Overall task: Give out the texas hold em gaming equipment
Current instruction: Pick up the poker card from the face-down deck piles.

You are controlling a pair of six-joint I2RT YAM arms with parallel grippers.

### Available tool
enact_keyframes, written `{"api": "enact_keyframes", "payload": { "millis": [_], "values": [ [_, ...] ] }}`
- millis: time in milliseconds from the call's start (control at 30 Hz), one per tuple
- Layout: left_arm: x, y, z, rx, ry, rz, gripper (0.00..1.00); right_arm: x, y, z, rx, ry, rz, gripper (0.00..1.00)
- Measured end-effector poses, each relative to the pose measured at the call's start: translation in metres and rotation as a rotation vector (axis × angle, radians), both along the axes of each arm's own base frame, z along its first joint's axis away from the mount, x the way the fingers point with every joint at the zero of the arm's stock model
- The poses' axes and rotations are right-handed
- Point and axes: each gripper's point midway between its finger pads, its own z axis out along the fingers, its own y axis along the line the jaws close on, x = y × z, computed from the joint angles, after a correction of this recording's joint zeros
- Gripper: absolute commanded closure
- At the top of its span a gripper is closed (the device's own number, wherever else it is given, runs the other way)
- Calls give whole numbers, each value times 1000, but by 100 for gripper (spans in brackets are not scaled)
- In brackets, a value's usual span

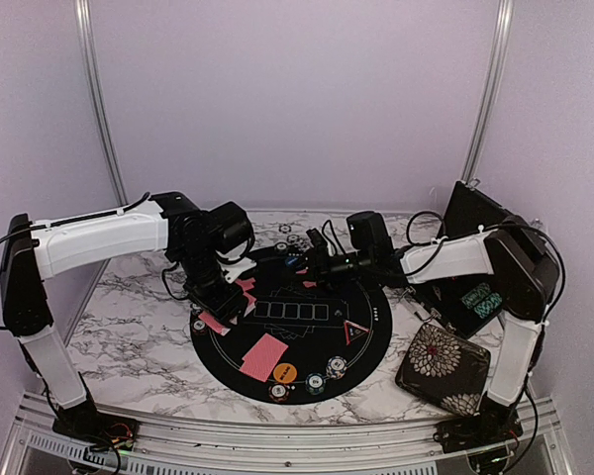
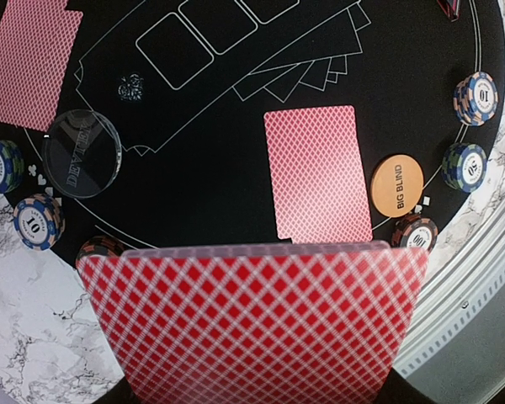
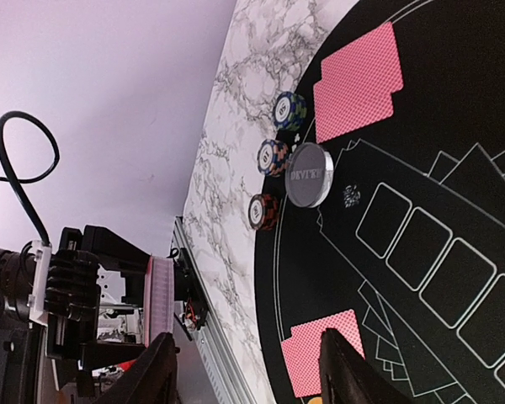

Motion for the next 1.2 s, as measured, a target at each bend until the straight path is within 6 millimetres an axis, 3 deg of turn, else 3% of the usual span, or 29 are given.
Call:
{"api": "enact_keyframes", "payload": {
  "millis": [200,533,700,1000,1200],
  "values": [
    [-2,-1,-2,3,4,-5,56,-21,14,4,47,25,49,45],
    [-1,-3,-5,10,10,-9,56,-30,26,22,119,28,80,51],
    [-1,-3,-5,11,9,-10,56,-33,28,21,129,42,88,57],
    [-2,-3,-5,10,9,-10,56,-37,28,13,120,62,94,56],
    [-2,-3,-5,10,9,-10,56,-51,40,8,114,81,134,56]
  ]
}}
